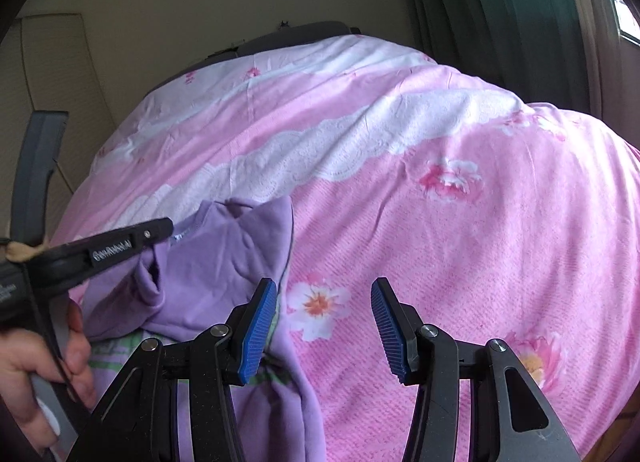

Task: Fold small clothes
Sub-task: 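Carry the sleeve across the sweatshirt front and open the left gripper, then move both open grippers to the ribbed hem of the sweatshirt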

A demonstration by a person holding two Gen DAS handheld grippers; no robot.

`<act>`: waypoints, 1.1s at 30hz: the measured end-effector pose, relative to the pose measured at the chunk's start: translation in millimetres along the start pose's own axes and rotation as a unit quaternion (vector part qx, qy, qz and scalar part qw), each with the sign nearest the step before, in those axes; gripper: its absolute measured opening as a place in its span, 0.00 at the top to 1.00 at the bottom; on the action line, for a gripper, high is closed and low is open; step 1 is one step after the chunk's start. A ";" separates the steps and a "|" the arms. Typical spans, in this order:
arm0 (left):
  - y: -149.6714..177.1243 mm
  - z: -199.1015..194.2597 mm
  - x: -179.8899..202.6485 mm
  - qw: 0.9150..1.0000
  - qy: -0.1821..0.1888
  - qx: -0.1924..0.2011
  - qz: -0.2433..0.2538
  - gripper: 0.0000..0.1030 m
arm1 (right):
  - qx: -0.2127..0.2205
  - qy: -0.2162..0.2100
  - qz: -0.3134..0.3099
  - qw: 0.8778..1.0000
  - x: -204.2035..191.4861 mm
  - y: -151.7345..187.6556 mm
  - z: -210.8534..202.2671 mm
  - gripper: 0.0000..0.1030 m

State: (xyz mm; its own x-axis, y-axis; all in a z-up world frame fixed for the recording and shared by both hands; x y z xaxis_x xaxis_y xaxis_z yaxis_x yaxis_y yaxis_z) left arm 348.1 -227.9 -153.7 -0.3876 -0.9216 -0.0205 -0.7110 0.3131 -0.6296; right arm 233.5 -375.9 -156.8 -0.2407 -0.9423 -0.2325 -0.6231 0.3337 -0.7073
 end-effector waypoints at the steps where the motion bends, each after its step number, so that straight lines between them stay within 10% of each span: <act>1: 2.1 -0.6 2.3 1.000 -0.005 0.001 0.004 0.85 | -0.002 0.000 -0.001 1.000 -0.1 1.2 1.3 0.51; 7: 15.5 -25.7 -5.3 0.999 -0.024 0.023 0.006 0.50 | -0.011 -0.002 -0.012 1.000 -2.4 7.0 4.3 0.51; 25: 105.5 -54.1 -154.7 0.988 -0.102 0.003 -0.112 0.43 | -0.028 -0.055 -0.108 0.992 -95.9 5.1 25.3 0.51; 33: 131.4 -35.7 -184.1 0.984 -0.111 -0.024 -0.138 0.43 | -0.083 -0.001 -0.138 0.987 -112.7 16.4 65.2 0.53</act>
State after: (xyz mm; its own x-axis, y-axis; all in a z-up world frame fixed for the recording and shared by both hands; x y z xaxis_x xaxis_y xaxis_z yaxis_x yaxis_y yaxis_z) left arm 305.1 -8.9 -204.8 -0.0415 -0.9988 -0.0266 -0.8004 0.0492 -0.5974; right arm 298.9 -265.9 -185.7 -0.0430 -0.9979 -0.0477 -0.7779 0.0634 -0.6252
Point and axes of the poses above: each gripper's, at about its wrist camera, not at the fingertips, and z roughly the way its jaws point, x to its right, y to its underside, the point moved 2 cm from there along z, roughly the way its jaws point, and after that the axes turned 2 degrees about -x, right-handed, at the moved point
